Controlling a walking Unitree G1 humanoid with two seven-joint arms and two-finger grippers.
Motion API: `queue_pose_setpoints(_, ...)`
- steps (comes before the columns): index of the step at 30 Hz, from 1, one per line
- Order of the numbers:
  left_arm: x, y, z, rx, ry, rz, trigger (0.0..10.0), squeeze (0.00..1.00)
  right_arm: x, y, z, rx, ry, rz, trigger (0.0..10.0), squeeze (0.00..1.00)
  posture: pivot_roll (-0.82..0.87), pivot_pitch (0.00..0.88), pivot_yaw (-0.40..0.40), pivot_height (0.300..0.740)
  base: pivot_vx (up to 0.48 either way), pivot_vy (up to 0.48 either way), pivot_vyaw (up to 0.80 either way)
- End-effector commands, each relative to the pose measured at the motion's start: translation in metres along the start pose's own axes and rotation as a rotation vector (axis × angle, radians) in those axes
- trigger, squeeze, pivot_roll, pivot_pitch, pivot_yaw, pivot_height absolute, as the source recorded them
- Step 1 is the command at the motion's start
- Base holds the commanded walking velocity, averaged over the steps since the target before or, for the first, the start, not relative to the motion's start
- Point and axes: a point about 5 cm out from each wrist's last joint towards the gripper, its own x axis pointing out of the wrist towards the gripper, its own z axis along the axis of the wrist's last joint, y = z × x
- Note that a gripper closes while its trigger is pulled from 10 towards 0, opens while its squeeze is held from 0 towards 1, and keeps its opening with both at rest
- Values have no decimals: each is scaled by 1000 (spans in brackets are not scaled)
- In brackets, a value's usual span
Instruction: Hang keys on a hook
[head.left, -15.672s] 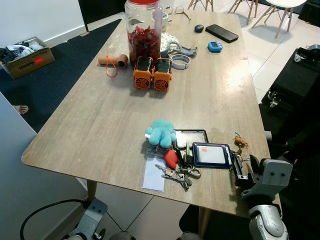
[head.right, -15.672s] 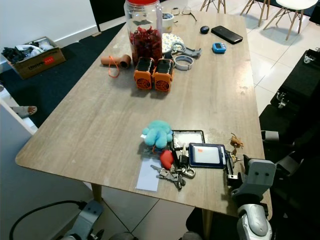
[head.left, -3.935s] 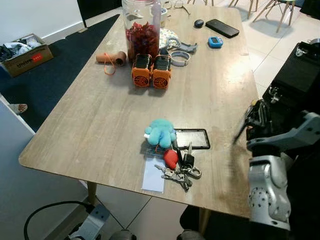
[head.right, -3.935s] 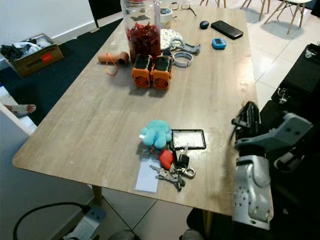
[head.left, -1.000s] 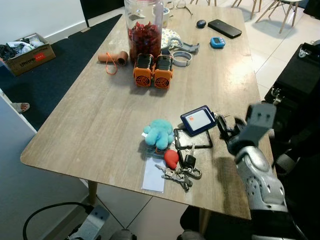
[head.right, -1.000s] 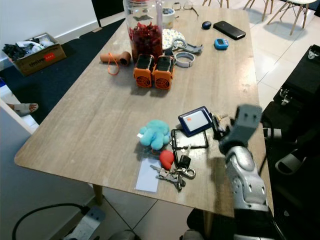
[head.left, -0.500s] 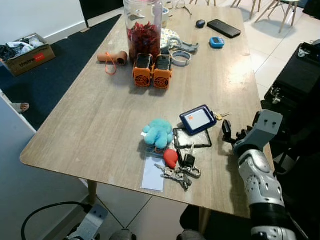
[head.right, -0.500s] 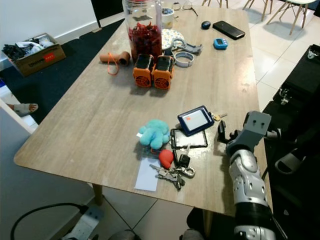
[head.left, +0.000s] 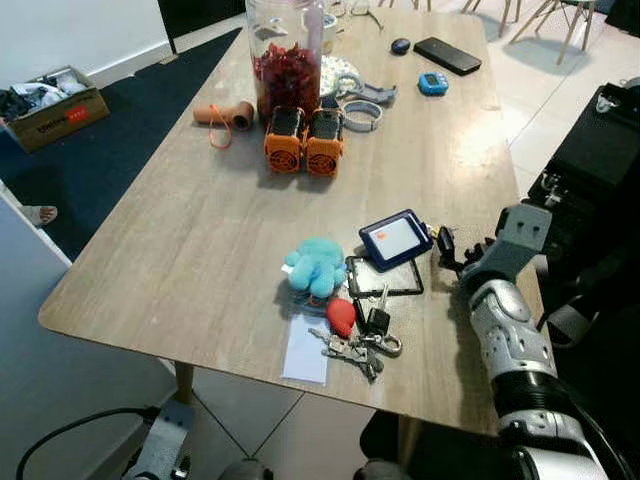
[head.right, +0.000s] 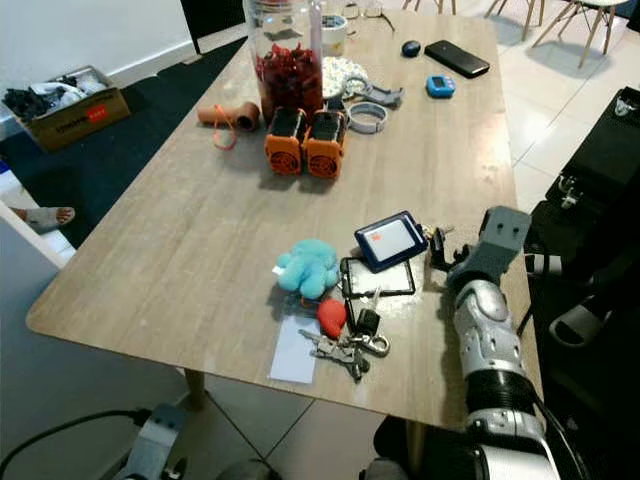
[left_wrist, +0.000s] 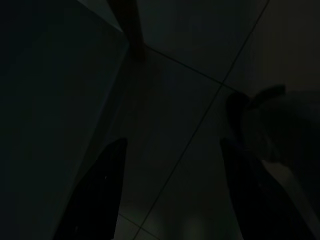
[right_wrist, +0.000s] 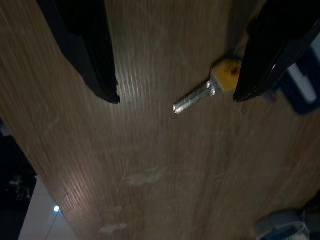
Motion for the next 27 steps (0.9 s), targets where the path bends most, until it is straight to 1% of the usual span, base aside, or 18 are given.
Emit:
queue_pose_setpoints(1, -1, -7, -5, -25, 13, -8, 10000, 59, 3, 1, -1, -5, 5, 11, 10000, 0, 45, 136, 5, 740, 0, 0, 0)
queue_pose_setpoints(2, -1, -7, -5, -24, 13, -8, 10000, 63, 5, 5, 0, -3, 14, 30, 10000, 0, 45, 136, 5, 740, 0, 0, 0)
queue_pose_setpoints(3, -1, -7, -5, -24, 13, -8, 10000, 63, 5, 5, 0, -3, 14, 30, 10000, 0, 45, 136, 5, 740, 0, 0, 0)
queue_pose_setpoints(6, -1, -7, -5, -23, 15, -6, 10000, 59, 9, 16, -3, -6, 36, 80, 10000, 0, 46, 137, 3, 740, 0, 0, 0)
queue_pose_setpoints(7, -1, -7, -5, -23, 15, -6, 10000, 59, 9, 16, -3, -6, 36, 80, 10000, 0, 46, 137, 3, 740, 0, 0, 0)
queue_pose_setpoints(8, -1, -7, -5, -20, 17, -7, 10000, 67, 9, 20, -4, -9, 43, 95, 10000, 0, 46, 137, 3, 740, 0, 0, 0)
queue_pose_setpoints(9, -1, -7, -5, -13, 20, -7, 10000, 63, 9, 27, -6, -22, 61, 130, 10000, 0, 48, 137, 2, 740, 0, 0, 0)
queue_pose_setpoints(12, -1, -7, -5, -4, 22, -11, 10000, 67, 9, 32, -9, -40, 72, 151, 10000, 0, 48, 137, 2, 740, 0, 0, 0)
queue_pose_setpoints(17, -1, -7, -5, -1, 22, -14, 10000, 59, 9, 35, -15, -71, 98, 169, 10000, 0, 48, 137, 2, 740, 0, 0, 0)
queue_pose_setpoints(21, 0, -8, -3, -3, 14, -29, 10000, 59, 7, 33, -22, -78, 130, 173, 10000, 0, 48, 135, 1, 740, 0, 0, 0)
queue_pose_setpoints(24, 0, -9, -3, 0, 13, -36, 10000, 59, 4, 31, -30, -77, 162, 172, 10000, 0, 45, 134, 3, 740, 0, 0, 0)
queue_pose_setpoints(25, 0, -9, -3, 6, 14, -42, 10000, 59, 1, 29, -37, -79, 195, 169, 10000, 0, 45, 134, 3, 740, 0, 0, 0)
queue_pose_setpoints(27, 0, -9, -3, 8, 14, -44, 10000, 59, -1, 29, -40, -79, 208, 167, 10000, 0, 45, 134, 3, 740, 0, 0, 0)
